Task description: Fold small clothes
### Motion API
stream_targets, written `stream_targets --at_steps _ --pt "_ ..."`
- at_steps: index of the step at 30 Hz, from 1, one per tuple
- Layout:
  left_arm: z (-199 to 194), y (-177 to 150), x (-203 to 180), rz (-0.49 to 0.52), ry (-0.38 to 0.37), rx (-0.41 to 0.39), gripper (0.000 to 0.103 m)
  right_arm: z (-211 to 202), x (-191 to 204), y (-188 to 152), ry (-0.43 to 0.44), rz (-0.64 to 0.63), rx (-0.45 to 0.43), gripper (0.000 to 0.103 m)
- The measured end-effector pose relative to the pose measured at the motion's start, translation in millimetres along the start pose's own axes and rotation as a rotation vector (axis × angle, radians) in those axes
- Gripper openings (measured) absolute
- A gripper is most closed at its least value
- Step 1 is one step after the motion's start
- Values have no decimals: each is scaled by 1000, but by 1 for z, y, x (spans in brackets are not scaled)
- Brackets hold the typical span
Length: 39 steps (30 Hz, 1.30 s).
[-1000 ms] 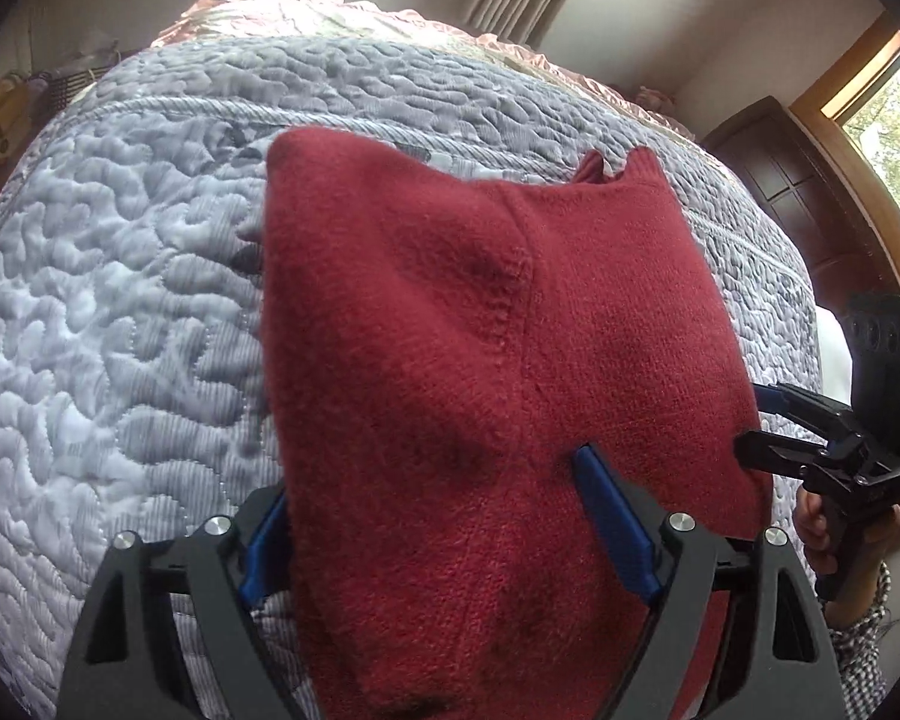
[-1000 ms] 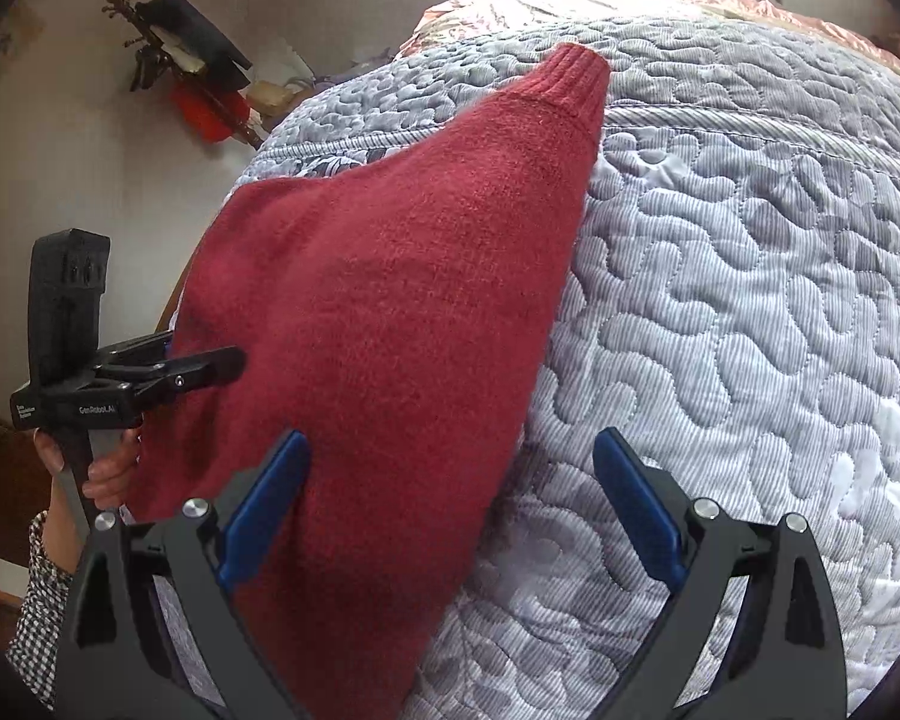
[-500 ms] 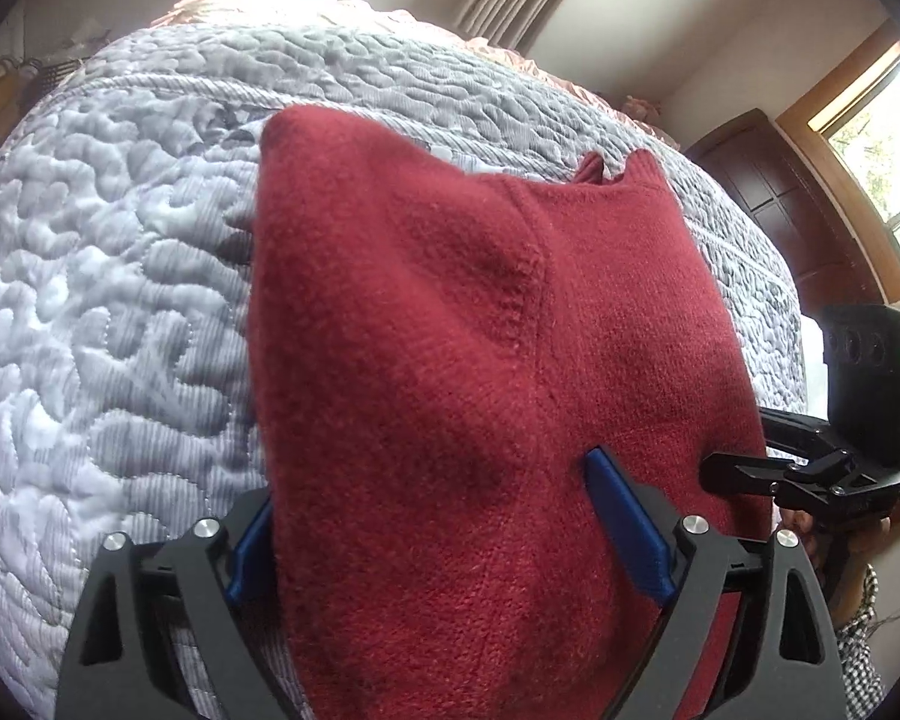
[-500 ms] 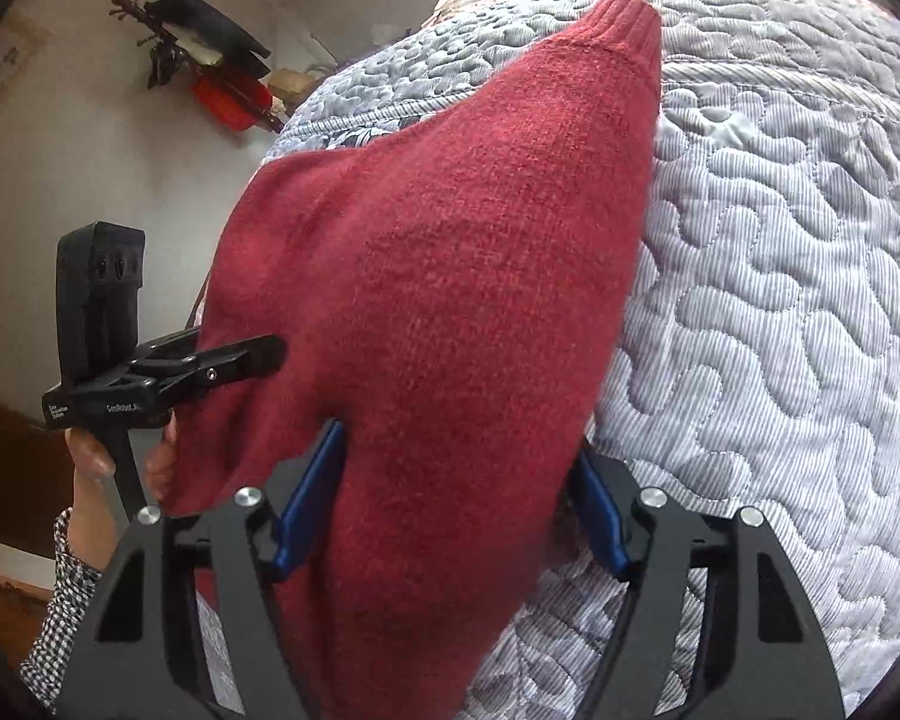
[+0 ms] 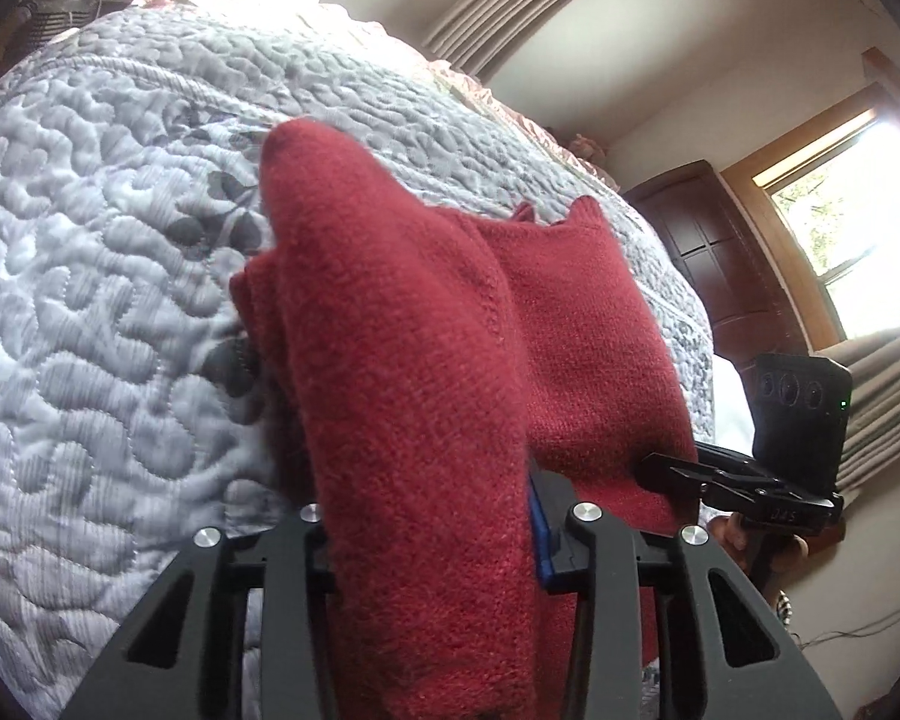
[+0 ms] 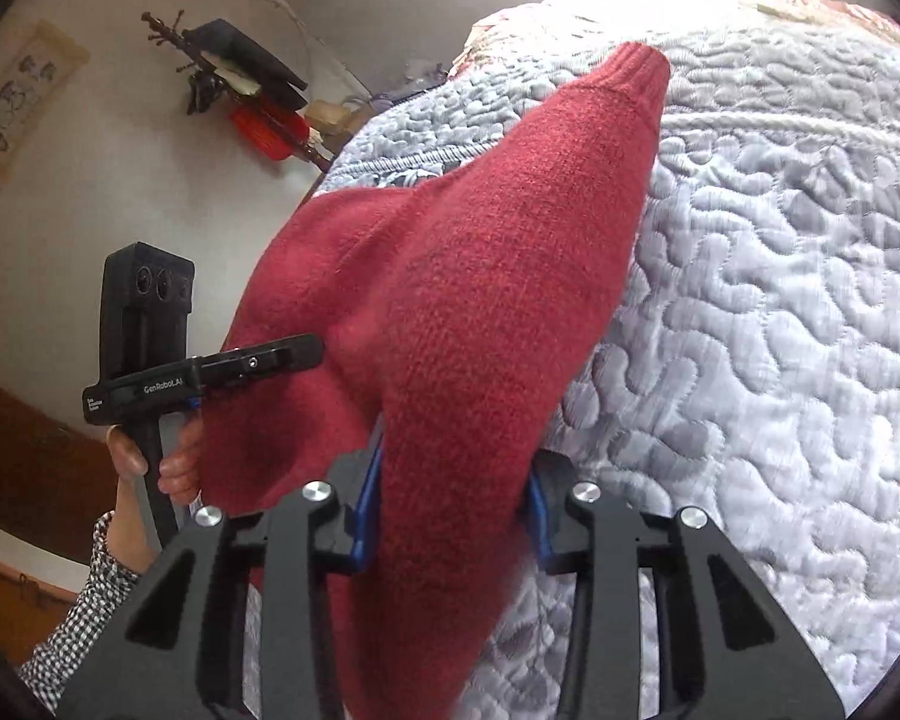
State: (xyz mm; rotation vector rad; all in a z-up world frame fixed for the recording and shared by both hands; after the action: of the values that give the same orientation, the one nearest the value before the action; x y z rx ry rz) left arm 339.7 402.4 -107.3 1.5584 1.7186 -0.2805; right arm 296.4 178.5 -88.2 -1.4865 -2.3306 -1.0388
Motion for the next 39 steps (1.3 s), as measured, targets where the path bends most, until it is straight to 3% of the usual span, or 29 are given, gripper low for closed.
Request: stream_targets --at_steps 7,12,19,27,31,36,38,39 --pt "5 -35 -73 75 -62 27 39 -72 1 -32 -33 -19 -32 37" --pt "25 -70 -128 119 -84 66 39 -128 -10 -74 -83 0 -37 37" --pt "65 -117 -172 140 -95 125 39 -169 -31 -126 -142 53 -36 37" --pt "100 -155 -171 202 -27 94 46 -146 -79 -163 -143 139 -11 41" --pt "106 -169 -154 230 21 35 59 -137 -83 -171 -144 144 -33 53" --pt "98 -168 -144 163 20 3 69 -142 -77 -184 -144 181 -82 64" --pt "83 -172 -147 155 45 -16 71 -153 -70 -191 -152 191 -115 79" --pt "71 -176 -151 166 55 -39 72 -158 -64 -194 -156 185 -131 80"
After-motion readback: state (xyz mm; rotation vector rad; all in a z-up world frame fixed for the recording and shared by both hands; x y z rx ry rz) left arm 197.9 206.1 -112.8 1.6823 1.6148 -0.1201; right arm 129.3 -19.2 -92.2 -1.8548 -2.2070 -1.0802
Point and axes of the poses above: each gripper's, at about its wrist camera, not at the fingertips, and z roughly the way its jaws point, x to its left, y to its top, the point moved 3 cm from there along z, roughly the way its jaws point, and after that the axes turned 5 degrees about -z, right-handed, at the moved point
